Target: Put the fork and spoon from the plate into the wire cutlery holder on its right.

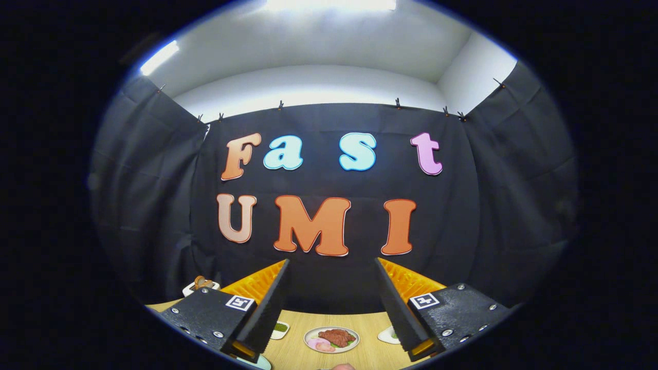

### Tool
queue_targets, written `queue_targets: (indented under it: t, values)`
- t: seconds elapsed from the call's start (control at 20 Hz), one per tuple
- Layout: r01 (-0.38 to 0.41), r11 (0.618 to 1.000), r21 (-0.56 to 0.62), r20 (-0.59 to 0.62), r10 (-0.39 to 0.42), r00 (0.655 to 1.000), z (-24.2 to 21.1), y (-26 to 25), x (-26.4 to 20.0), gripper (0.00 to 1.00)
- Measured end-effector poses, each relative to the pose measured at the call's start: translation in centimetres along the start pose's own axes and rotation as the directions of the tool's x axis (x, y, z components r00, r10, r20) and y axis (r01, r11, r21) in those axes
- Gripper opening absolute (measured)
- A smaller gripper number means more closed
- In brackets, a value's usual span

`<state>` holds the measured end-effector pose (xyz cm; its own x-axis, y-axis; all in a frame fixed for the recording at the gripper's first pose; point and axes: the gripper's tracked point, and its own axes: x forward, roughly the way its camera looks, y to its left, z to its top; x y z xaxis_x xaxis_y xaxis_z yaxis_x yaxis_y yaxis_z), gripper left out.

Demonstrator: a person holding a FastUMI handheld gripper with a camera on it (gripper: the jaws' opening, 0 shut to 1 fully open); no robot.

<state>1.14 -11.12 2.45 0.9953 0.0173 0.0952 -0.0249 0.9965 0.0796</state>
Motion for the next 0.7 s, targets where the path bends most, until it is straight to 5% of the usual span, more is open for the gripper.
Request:
queue_targets:
  t: [0.7]
  values:
    - [0.008,0.999,-0.039,0.137,-0.002,0.991,1.1,1.3,-0.6,0.96]
